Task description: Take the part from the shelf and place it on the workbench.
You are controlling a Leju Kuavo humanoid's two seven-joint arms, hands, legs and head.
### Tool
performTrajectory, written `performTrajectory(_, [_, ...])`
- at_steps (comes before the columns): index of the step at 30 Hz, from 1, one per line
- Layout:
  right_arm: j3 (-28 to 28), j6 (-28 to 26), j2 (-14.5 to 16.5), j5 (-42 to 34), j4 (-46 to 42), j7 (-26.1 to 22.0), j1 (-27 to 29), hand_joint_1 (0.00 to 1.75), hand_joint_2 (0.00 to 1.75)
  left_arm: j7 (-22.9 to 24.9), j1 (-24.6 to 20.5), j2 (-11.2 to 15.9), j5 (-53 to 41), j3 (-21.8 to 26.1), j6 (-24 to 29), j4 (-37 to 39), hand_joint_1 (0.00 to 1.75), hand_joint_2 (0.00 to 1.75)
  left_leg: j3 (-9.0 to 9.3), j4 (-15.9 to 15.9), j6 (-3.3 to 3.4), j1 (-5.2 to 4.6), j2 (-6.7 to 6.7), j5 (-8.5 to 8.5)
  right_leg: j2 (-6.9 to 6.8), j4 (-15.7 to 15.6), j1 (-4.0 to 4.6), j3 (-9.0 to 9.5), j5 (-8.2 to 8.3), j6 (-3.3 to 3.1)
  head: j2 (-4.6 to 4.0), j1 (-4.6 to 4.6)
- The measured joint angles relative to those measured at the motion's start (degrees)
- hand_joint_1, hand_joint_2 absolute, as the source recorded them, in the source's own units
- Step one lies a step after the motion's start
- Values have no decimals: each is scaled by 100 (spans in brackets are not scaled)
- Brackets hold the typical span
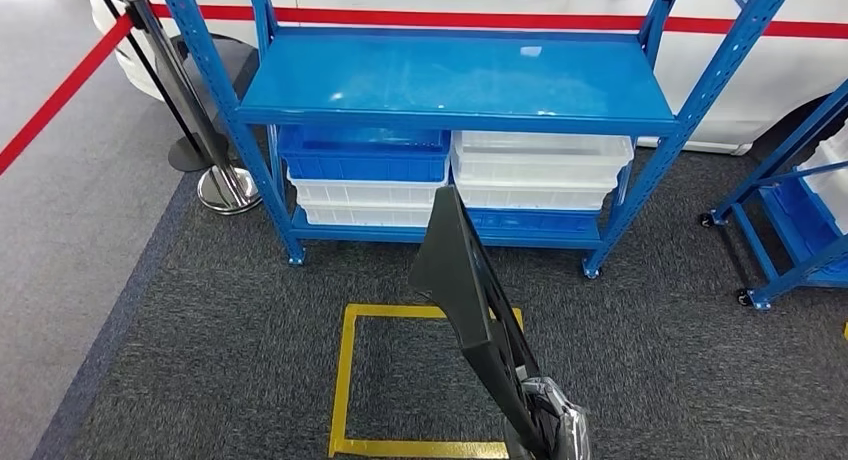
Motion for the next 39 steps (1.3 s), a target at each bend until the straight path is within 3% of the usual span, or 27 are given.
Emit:
performTrajectory(2, [-19,-1,9,13,-20,4,44,175,175,1,-4,4,-19,3,-11,-1,0,175,-126,-19,77,18,31,128,28,423,-11,-140,-480,42,0,1])
performTrajectory(4, [-34,-1,10,19,-26,7,64,175,175,1,-4,12,-20,5,-21,-1,0,175,-287,-5,112,2,41,241,36,1115,-22,-303,-1000,71,0,1])
performTrajectory(5, [-44,-1,10,20,-26,8,69,175,175,0,-4,15,-20,7,-26,-2,0,175,-366,12,113,-6,48,292,36,1375,-30,-324,-1073,83,0,1])
performTrajectory(7, [-61,-1,10,22,-26,9,81,175,175,0,-7,20,-25,8,-36,-1,0,175,-532,81,101,-14,53,372,35,1388,-39,-127,-848,86,0,1])
performTrajectory(9, [-71,-3,12,34,-35,9,90,175,175,0,-10,21,-55,8,-43,0,0,175,-693,183,71,-22,49,424,35,741,-31,388,-593,54,0,1])
performTrajectory(11, [-79,-13,27,50,-63,10,101,175,175,-1,-15,23,-104,8,-52,-1,0,175,-804,265,18,-35,44,476,38,53,-6,822,-636,2,0,-1])
performTrajectory(12, [-84,-21,40,54,-81,9,113,175,175,-3,-19,26,-125,8,-61,-1,0,175,-842,282,-12,-37,44,513,40,-120,12,897,-697,-23,0,-1])
performTrajectory(15, [-105,-33,87,60,-113,5,171,175,175,-21,-32,47,-184,8,-85,-2,0,175,-926,326,-107,-25,29,533,30,-208,-3,828,-636,-141,0,-1])
performTrajectory(17, [-124,-19,130,47,-140,-4,220,175,175,-51,-30,62,-217,8,-102,-1,0,175,-1064,679,-164,-9,8,190,13,-235,-25,754,-553,-239,0,-1])
performTrajectory(19, [-149,32,168,-6,-179,-27,270,175,175,-74,-35,74,-244,8,-115,0,0,175,-1270,1380,-208,10,1,-269,9,-229,-13,665,-485,-281,0,-1])
performTrajectory(20, [-165,74,181,-50,-192,-42,293,175,175,-79,-41,81,-261,8,-125,0,0,175,-1336,1680,-221,17,1,-375,16,-222,-6,622,-454,-279,0,-1])
performTrajectory(21, [-185,131,194,-108,-202,-60,318,175,175,-82,-48,89,-284,8,-138,0,0,175,-1324,1821,-226,20,-1,-359,33,-211,-1,581,-425,-271,0,-2])
performTrajectory(22, [-207,197,209,-172,-214,-83,345,175,175,-83,-52,93,-307,8,-154,0,0,175,-1202,1736,-220,23,-10,-240,61,-197,2,544,-400,-258,0,-2])
performTrajectory(24, [-248,323,248,-285,-253,-138,404,175,175,-77,-56,108,-361,8,-174,0,0,175,-694,999,-168,25,-150,49,135,-168,1,484,-361,-227,0,-2])
performTrajectory(26, [-288,410,306,-333,-305,-189,443,175,175,-62,-51,123,-411,8,-180,0,0,175,-256,290,-110,25,-351,121,223,-147,4,430,-317,-181,0,-1])
performTrajectory(27, [-314,441,337,-339,-329,-209,458,175,175,-51,-48,130,-429,8,-180,0,0,175,-172,137,-94,21,-398,93,270,-143,0,402,-288,-151,0,-1])
performTrajectory(29, [-370,485,390,-340,-371,-236,510,175,175,-23,-56,140,-459,8,-183,0,0,175,-161,56,-73,25,-313,106,370,-133,-1,353,-233,-78,0,-2])
performTrajectory(31, [-424,514,430,-337,-401,-265,590,175,175,-3,-77,147,-491,8,-191,0,0,175,-175,1,-26,51,-185,152,324,21,7,259,-340,-18,0,1])
performTrajectory(33, [-477,532,457,-334,-420,-303,641,175,175,4,-81,147,-515,8,-199,0,0,175,-192,-25,14,62,-50,183,186,581,5,-3,-687,24,0,2])
performTrajectory(35, [-537,582,485,-326,-428,-336,674,175,175,13,-76,148,-540,8,-204,0,0,175,-219,-15,25,55,91,187,131,1296,-10,-332,-998,60,0,1])
performTrajectory(36, [-573,616,505,-318,-428,-346,698,175,175,19,-79,148,-553,8,-210,0,0,175,-225,-9,23,53,162,186,118,1462,-22,-400,-1014,76,0,1])
performTrajectory(37, [-609,651,528,-307,-428,-356,726,175,175,27,-87,148,-568,8,-218,0,0,175,-227,0,19,52,228,181,95,1412,-33,-359,-918,85,0,1])
performTrajectory(39, [-672,710,581,-281,-438,-369,772,175,175,46,-109,148,-599,8,-244,0,0,175,-218,31,-7,52,340,153,-70,757,-47,0,-535,81,0,1])
